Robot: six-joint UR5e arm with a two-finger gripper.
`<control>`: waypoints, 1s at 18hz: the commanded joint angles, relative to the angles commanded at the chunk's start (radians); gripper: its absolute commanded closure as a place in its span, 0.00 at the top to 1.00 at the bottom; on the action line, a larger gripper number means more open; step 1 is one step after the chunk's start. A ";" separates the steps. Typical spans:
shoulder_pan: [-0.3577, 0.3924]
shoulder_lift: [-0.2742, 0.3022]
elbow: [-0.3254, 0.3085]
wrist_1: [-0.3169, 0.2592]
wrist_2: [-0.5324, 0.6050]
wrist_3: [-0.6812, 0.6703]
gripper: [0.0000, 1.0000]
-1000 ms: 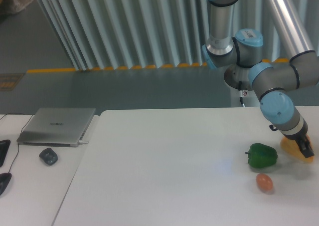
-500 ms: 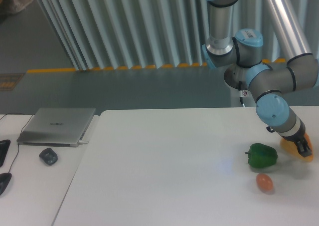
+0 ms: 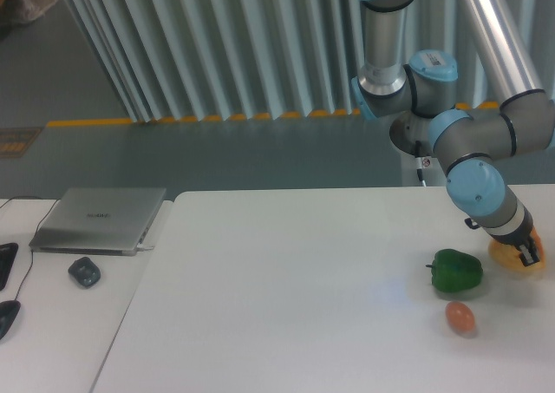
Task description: Place the triangular bread in the basket
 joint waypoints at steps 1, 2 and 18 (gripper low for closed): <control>0.017 0.014 0.032 -0.006 -0.037 0.006 0.00; 0.029 0.029 0.060 -0.012 -0.096 0.005 0.00; 0.302 -0.113 0.296 0.193 -0.475 0.005 0.00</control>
